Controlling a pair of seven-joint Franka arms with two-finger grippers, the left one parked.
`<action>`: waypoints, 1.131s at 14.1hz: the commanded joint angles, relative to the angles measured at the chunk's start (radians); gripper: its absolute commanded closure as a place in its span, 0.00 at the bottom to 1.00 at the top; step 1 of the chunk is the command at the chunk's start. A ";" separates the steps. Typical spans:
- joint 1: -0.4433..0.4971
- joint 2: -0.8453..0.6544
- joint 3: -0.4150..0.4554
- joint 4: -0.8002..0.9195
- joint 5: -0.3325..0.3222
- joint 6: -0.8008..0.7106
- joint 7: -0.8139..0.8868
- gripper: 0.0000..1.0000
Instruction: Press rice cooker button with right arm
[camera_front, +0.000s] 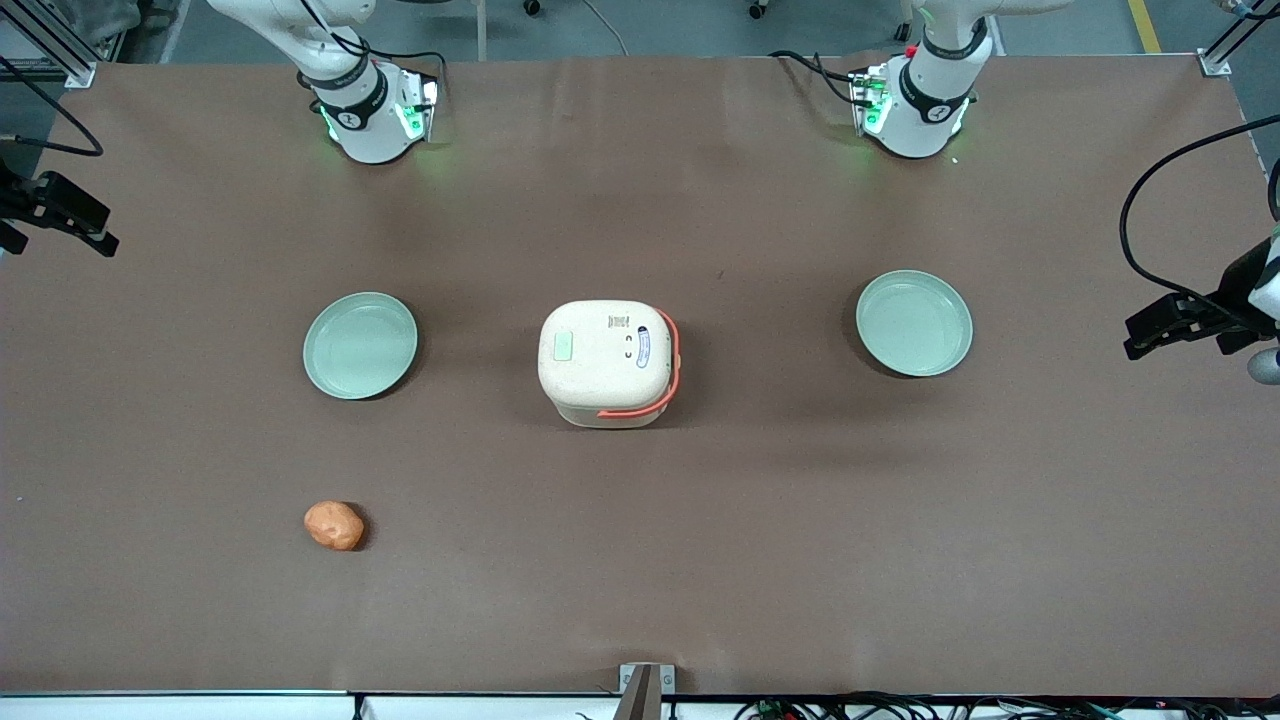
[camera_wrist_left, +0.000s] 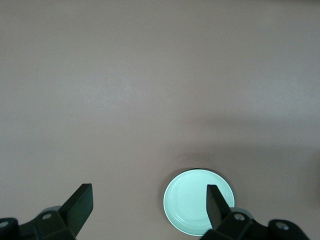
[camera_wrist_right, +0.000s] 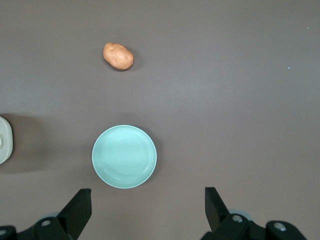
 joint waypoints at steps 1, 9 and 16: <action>-0.001 -0.008 0.001 0.002 0.002 -0.015 -0.001 0.00; 0.067 0.033 0.003 -0.005 0.002 -0.016 0.020 0.87; 0.398 0.213 0.003 -0.004 0.111 0.109 0.396 0.91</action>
